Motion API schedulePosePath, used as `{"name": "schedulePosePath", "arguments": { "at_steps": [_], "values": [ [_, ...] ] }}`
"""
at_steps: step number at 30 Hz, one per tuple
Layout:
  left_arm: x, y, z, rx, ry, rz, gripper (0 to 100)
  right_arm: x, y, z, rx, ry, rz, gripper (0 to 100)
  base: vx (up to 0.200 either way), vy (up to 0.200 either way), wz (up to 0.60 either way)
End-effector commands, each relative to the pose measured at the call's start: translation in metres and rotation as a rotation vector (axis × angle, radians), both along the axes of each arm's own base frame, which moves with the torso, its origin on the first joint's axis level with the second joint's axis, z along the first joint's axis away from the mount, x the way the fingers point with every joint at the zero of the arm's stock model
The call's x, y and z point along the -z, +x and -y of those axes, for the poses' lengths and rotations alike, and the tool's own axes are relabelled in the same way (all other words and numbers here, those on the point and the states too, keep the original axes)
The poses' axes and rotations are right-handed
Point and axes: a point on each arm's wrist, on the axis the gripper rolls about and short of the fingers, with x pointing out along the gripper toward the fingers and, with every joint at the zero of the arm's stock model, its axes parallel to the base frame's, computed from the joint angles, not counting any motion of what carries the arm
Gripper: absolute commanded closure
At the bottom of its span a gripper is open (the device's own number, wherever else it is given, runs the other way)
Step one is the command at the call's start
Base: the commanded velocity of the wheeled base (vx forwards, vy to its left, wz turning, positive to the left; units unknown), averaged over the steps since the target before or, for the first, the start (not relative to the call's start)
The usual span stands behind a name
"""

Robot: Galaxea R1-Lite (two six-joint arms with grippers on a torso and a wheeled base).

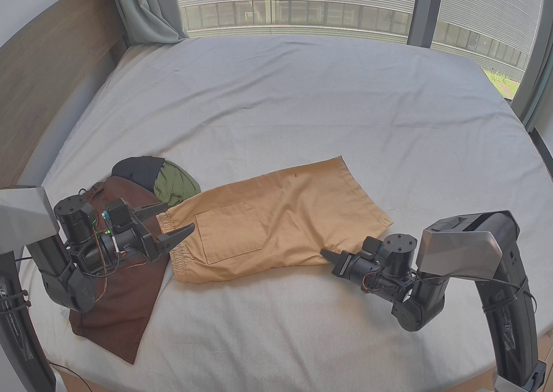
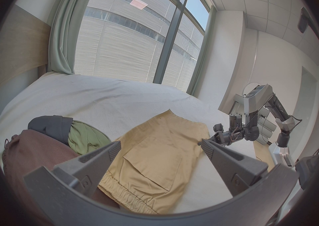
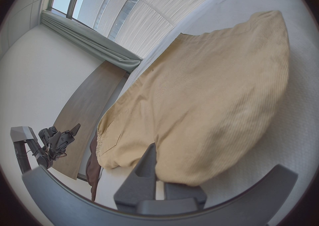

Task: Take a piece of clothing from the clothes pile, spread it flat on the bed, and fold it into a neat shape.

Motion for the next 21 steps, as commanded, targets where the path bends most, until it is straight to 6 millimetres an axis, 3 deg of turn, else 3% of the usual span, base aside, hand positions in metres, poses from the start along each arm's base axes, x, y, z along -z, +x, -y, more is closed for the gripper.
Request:
{"name": "schedulePosePath", "arguments": {
  "at_steps": [1, 21],
  "values": [
    [-0.003, 0.002, 0.000, -0.001, -0.002, 0.013, 0, -0.009, -0.012, 0.005, -0.003, -0.012, -0.018, 100, 0.000, 0.000, 0.00],
    [-0.001, 0.001, -0.003, -0.008, -0.005, 0.002, 0, -0.015, -0.084, 0.036, 0.037, -0.196, -0.176, 100, 0.000, 0.000, 0.00]
  ]
}}
